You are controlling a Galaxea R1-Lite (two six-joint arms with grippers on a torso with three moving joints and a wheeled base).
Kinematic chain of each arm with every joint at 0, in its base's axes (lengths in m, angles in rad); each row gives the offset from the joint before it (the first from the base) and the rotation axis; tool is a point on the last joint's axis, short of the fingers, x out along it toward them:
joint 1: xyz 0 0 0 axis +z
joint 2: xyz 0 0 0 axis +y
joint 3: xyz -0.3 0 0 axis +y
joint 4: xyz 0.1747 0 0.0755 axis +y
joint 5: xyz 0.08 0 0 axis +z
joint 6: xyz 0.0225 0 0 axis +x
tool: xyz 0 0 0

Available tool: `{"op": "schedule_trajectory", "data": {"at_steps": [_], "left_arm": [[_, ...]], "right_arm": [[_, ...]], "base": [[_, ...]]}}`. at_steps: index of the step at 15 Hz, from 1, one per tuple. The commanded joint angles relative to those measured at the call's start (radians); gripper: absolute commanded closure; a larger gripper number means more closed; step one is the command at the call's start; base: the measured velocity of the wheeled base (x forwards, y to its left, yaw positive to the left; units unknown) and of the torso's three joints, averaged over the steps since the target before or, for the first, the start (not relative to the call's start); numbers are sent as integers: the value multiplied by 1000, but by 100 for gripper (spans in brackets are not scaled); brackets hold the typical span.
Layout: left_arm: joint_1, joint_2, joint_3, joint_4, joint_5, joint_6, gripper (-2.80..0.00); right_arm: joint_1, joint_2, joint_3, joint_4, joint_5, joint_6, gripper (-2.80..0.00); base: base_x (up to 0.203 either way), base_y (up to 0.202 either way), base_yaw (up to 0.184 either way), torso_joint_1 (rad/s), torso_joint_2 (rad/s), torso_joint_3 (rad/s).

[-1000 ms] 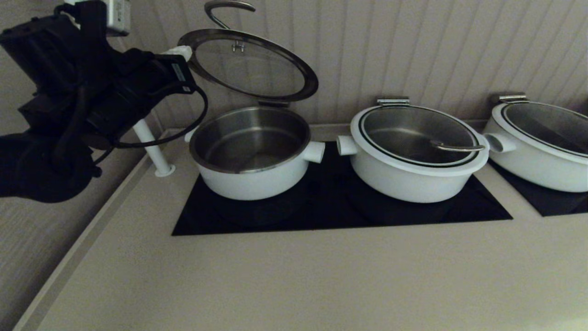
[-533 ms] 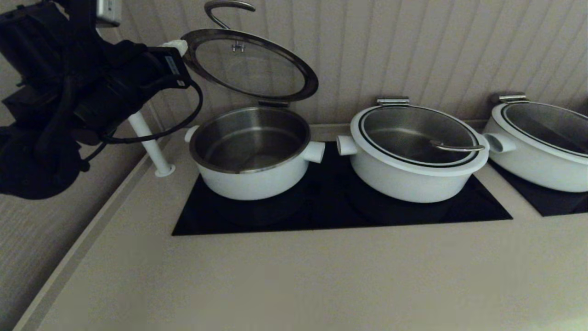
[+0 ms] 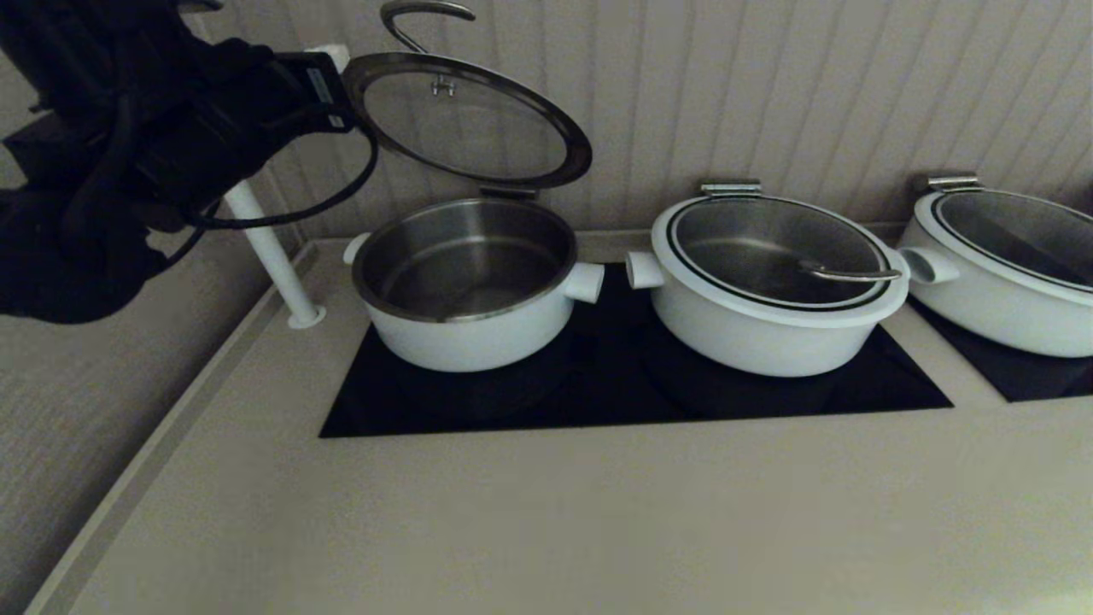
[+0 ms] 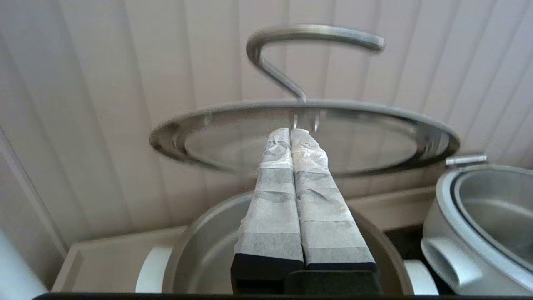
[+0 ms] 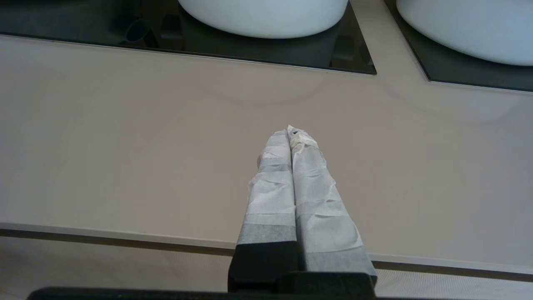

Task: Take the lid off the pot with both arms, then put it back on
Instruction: Close the pot lid

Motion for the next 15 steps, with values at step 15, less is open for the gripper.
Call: {"op": "schedule_trajectory", "data": {"at_steps": [15], "left_arm": [[1, 202, -310, 101, -2, -1, 0]], "right_arm": [[0, 0, 0, 1, 1, -1, 0]], "base": [[0, 0, 0, 0, 0, 0]]}}
